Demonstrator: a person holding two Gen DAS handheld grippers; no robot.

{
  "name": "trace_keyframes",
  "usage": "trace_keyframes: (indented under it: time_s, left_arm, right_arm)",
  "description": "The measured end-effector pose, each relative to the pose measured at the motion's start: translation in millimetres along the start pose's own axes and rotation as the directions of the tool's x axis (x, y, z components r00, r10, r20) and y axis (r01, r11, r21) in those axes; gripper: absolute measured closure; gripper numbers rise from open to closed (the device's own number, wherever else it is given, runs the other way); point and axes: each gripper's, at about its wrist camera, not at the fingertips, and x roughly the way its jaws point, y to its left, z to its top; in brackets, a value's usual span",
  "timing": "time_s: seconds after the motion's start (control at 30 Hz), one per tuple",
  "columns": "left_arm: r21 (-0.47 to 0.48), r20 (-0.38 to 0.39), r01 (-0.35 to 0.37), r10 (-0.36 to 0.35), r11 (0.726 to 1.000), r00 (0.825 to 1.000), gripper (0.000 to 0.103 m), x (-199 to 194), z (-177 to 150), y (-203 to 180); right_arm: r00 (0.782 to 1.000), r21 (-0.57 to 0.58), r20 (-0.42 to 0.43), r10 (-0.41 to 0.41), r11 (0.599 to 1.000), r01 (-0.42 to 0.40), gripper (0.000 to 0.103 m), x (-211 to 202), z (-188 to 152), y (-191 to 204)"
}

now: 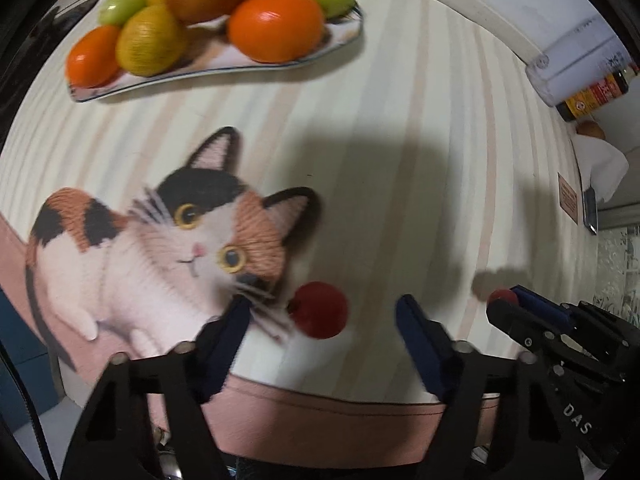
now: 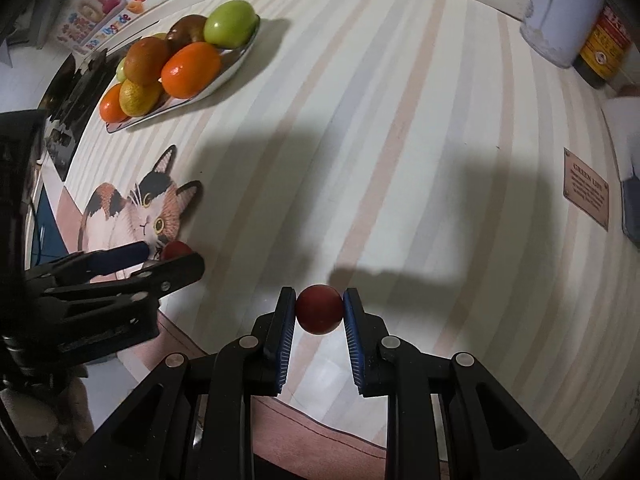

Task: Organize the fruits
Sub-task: 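Grasp the other cherry tomato with the left tool while the right tool holds its tomato, then carry both cherry tomatoes onto the plate and open both tools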

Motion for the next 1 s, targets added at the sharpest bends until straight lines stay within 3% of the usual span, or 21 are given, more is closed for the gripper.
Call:
trace_keyframes:
  time_s: [0.1, 0.17, 0.33, 0.47, 0.67, 0.83, 1.0]
  left_arm:
    - [0.006, -0.013, 0.012, -0.012, 1.0, 1.0, 0.071, 8, 3, -1]
    - [-0.004, -0.011, 0.027, -0.027, 1.0, 1.0, 0.075, 8, 6, 4]
    - [-0.065, 0.025, 0.067, -0.065, 0.996, 0.998, 0.075, -9, 10, 28]
    - [-0.158, 0.103, 0.134, -0.118, 0.978, 0.988, 0.075, -48, 26, 68]
    - [-0.252, 0.223, 0.188, -0.132, 0.949, 0.966, 0.075, -99, 67, 128]
    - [-0.291, 0.247, 0.188, -0.116, 0.938, 0.962, 0.075, -102, 100, 165]
    - [-0.32, 0.217, 0.199, -0.133, 0.926, 0.967, 0.075, -80, 122, 188]
  right_arm:
    - [1.0, 0.005, 0.004, -0.003, 1.0, 0.003, 0.077, -1, -1, 0]
    - [1.0, 0.003, 0.009, -0.001, 1.0, 0.001, 0.077, -2, 1, 3]
    - [0.999, -0.021, 0.045, 0.029, 0.999, -0.028, 0.077, -11, 14, 21]
    - [0.992, -0.035, 0.076, 0.101, 0.994, -0.099, 0.077, -11, 33, 44]
    - [0.956, -0.042, 0.132, 0.263, 0.965, -0.26, 0.077, 5, 81, 98]
    - [0.931, -0.05, 0.169, 0.322, 0.947, -0.319, 0.077, 24, 119, 134]
    - [0.92, -0.047, 0.184, 0.346, 0.938, -0.343, 0.077, 48, 145, 154]
